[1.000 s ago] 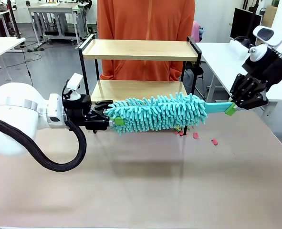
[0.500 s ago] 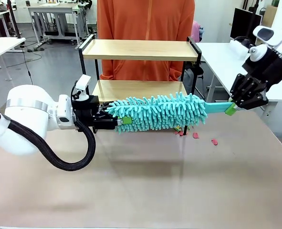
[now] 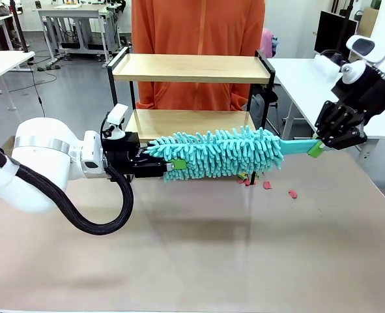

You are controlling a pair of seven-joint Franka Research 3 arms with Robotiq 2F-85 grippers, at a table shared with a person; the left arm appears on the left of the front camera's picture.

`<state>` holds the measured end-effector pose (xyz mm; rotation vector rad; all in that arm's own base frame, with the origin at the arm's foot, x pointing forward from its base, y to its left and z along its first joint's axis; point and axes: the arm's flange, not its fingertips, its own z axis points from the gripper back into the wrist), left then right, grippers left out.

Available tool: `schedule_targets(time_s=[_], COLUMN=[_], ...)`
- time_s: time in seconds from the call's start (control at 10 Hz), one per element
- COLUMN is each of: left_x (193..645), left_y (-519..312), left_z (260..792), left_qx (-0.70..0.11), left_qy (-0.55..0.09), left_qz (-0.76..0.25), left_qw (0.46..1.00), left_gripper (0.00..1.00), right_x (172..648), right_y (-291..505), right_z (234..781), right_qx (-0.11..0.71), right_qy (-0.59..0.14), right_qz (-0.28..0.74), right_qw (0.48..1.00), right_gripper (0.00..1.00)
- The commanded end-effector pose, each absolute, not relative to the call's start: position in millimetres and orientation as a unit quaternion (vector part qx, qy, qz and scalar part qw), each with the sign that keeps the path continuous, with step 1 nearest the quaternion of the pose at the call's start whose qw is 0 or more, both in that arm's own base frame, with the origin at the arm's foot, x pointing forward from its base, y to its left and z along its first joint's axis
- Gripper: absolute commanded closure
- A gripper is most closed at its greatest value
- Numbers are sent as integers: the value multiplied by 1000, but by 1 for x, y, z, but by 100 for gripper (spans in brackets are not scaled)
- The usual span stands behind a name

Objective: Clean the shelf.
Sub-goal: Hand the Duster back to the human.

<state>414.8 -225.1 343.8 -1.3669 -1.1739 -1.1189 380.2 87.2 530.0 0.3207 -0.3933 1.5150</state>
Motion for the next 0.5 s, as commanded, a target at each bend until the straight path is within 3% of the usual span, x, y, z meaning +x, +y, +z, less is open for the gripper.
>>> schedule_targets(time_s=[0.0, 0.2, 0.3, 0.4], left_x=[415, 414, 414, 412], left_y=[-228, -228, -227, -226], left_z=[345, 344, 344, 343], left_qx=[-565, -565, -566, -566], left_qy=[-482, -478, -478, -482], left_qz=[-471, -477, -478, -476], left_qw=[475, 473, 472, 470], left_gripper=[100, 100, 95, 100], right_x=[381, 381, 381, 381], right_y=[87, 87, 87, 87], right_z=[531, 531, 531, 531], right_qx=[152, 152, 152, 152], right_qy=[-184, -184, -184, -184], right_qz=[685, 685, 685, 685], right_qw=[688, 688, 688, 688], right_gripper=[87, 87, 87, 87])
